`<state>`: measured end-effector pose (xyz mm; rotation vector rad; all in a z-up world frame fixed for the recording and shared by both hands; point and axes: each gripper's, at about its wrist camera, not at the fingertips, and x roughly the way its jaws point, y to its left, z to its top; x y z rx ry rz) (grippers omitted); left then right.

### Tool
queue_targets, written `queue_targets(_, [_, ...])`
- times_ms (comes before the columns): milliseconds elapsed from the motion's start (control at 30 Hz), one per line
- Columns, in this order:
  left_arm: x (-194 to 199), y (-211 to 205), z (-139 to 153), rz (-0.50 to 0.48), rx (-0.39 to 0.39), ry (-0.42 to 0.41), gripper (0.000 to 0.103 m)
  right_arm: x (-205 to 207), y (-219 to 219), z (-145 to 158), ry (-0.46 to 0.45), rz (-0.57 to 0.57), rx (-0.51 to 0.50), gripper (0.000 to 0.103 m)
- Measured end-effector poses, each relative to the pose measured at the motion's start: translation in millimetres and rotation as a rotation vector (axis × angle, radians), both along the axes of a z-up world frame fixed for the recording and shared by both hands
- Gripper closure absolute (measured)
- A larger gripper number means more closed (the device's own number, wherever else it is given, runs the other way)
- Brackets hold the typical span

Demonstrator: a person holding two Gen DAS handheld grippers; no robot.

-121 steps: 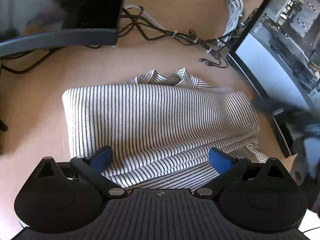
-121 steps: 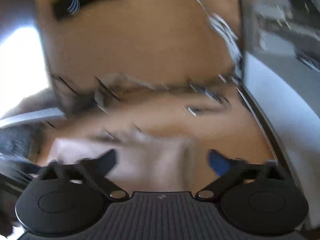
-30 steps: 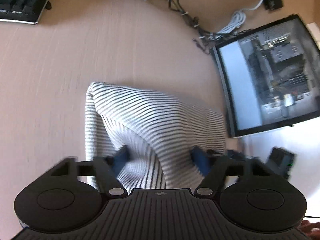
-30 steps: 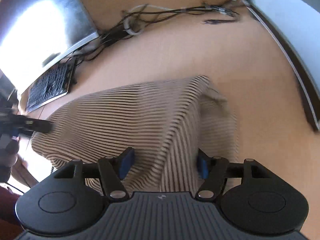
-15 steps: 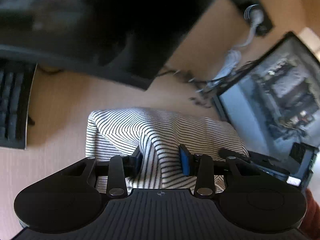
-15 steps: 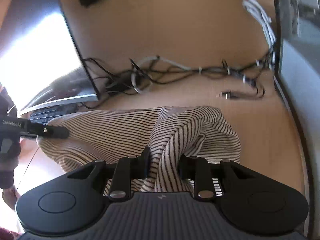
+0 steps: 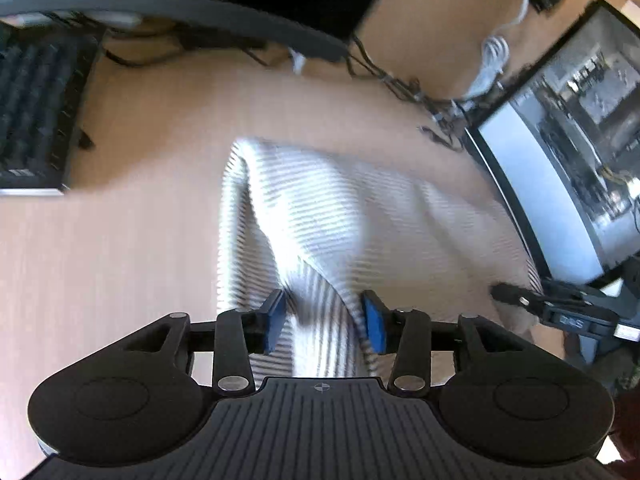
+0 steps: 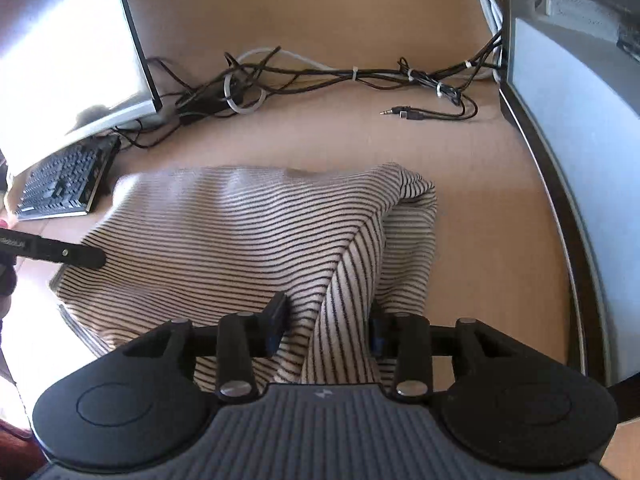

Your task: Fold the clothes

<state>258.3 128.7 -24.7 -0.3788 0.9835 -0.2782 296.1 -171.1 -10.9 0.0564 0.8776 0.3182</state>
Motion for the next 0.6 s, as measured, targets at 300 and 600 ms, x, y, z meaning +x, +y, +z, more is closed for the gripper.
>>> queue_targets(300, [-3.8, -8.1, 45.0, -0.031, -0.081, -0.098, 0.030, -3.4, -2.0, 39.4, -0.119, 0.001, 0.091, 0.042])
queue_targets(600, [6.9, -30.7, -7.2, -0.099, -0.123, 0.069, 0.029, 2.1, 25.5, -10.1, -0.019, 0.041, 0.137, 0.020])
